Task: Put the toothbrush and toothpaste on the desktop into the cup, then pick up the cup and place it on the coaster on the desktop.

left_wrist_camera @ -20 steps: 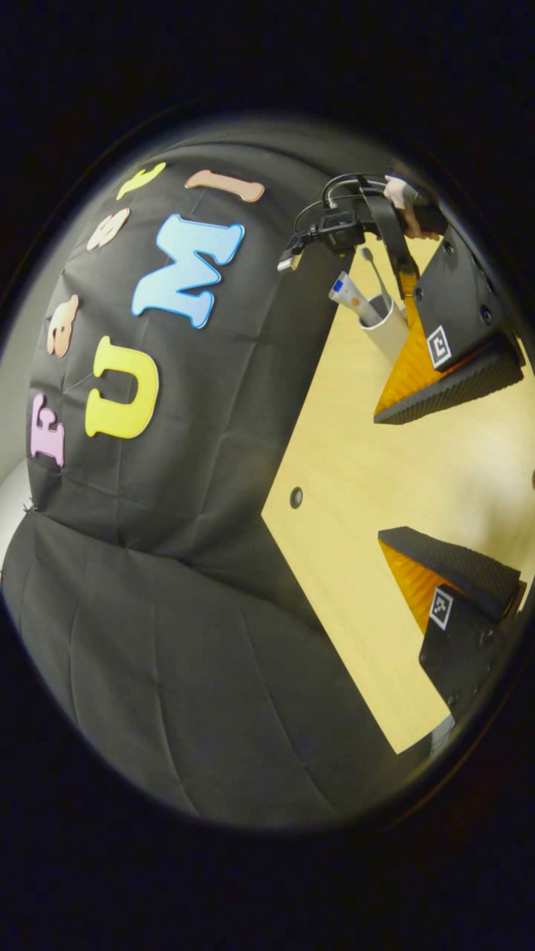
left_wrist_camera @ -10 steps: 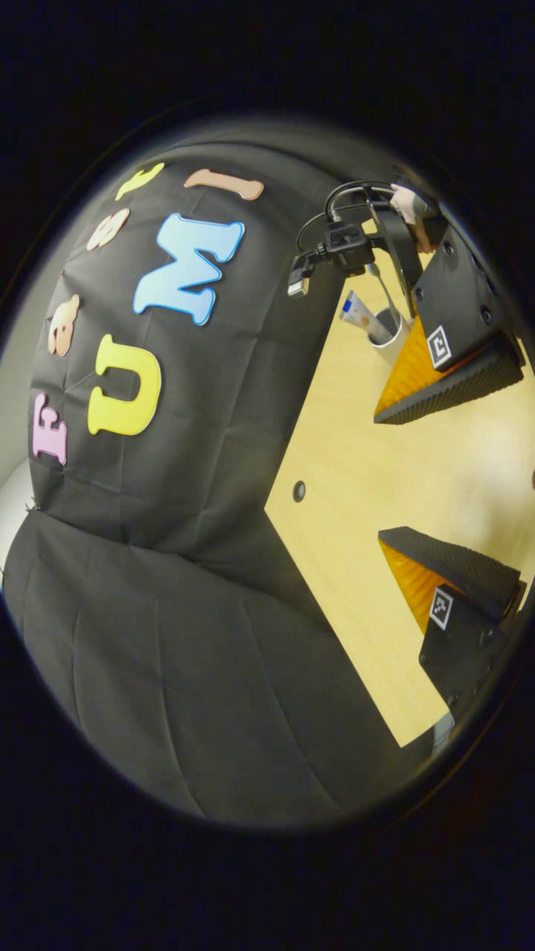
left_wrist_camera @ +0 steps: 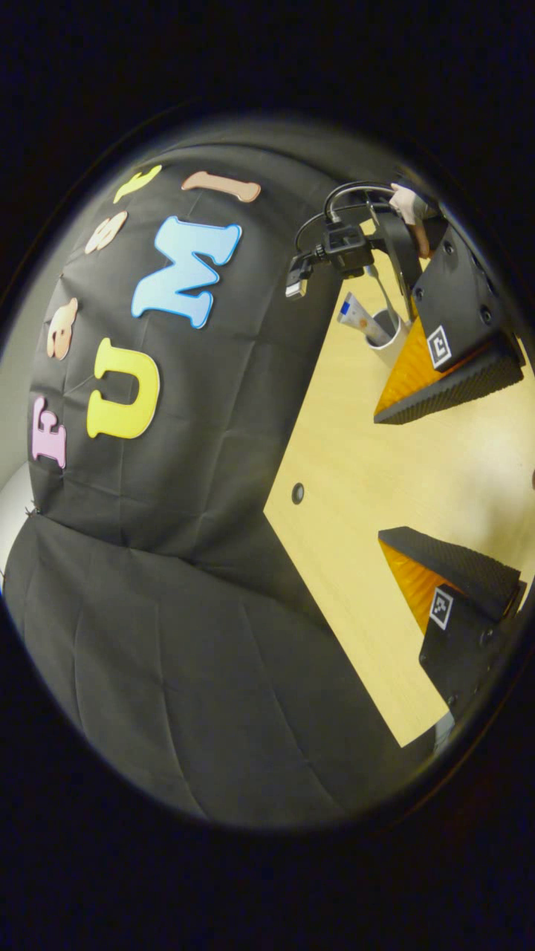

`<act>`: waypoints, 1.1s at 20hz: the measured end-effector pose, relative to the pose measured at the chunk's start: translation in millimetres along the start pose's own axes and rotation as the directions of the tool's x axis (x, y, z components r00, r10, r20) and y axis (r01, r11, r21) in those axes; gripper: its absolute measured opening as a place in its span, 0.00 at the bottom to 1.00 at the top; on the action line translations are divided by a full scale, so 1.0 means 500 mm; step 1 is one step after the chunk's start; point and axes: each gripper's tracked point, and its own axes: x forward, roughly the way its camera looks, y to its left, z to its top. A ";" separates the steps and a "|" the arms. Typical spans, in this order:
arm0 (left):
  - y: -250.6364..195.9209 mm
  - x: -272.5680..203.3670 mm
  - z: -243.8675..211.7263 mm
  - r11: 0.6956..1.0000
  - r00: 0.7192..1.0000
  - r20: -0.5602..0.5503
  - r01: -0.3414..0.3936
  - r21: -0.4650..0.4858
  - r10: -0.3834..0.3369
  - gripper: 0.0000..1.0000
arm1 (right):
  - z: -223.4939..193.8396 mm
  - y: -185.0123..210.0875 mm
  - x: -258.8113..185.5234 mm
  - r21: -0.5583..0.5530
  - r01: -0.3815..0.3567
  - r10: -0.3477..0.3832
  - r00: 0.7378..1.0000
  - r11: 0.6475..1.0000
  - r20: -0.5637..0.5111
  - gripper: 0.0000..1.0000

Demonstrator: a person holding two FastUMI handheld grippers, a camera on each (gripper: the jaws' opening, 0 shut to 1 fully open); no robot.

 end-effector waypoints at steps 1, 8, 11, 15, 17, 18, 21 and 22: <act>-0.003 0.000 0.000 1.000 1.000 0.000 0.002 0.001 -0.002 0.91 | 0.000 0.001 0.001 -0.002 0.001 -0.001 1.000 1.000 0.002 0.21; -0.003 -0.004 0.000 1.000 1.000 0.001 0.010 0.012 -0.010 0.91 | 0.003 -0.002 -0.004 0.024 -0.011 0.011 1.000 1.000 0.009 0.26; 0.002 -0.003 0.001 1.000 1.000 0.000 0.010 0.015 -0.010 0.91 | 0.004 -0.003 -0.006 0.028 -0.011 0.010 1.000 1.000 0.011 0.28; 0.005 0.004 -0.002 1.000 1.000 -0.008 0.013 0.028 -0.013 0.91 | 0.010 -0.007 -0.009 0.022 -0.006 0.006 1.000 1.000 0.022 0.28; 0.011 0.004 0.000 1.000 1.000 -0.009 0.010 0.029 -0.010 0.91 | 0.018 0.002 -0.014 0.032 -0.026 0.024 0.999 0.999 0.040 0.47; 0.010 0.006 0.001 1.000 1.000 -0.011 0.010 0.028 -0.010 0.91 | 0.023 0.000 -0.020 0.039 -0.023 0.021 0.999 0.999 0.050 0.66; 0.007 0.007 0.000 0.999 1.000 -0.015 0.014 0.031 -0.013 0.91 | 0.032 0.001 -0.028 0.051 -0.030 0.026 0.997 0.998 0.068 0.80; 0.004 0.006 0.000 0.999 1.000 -0.017 0.018 0.036 -0.017 0.91 | 0.031 -0.002 -0.032 0.047 -0.025 0.022 0.997 0.999 0.074 0.84</act>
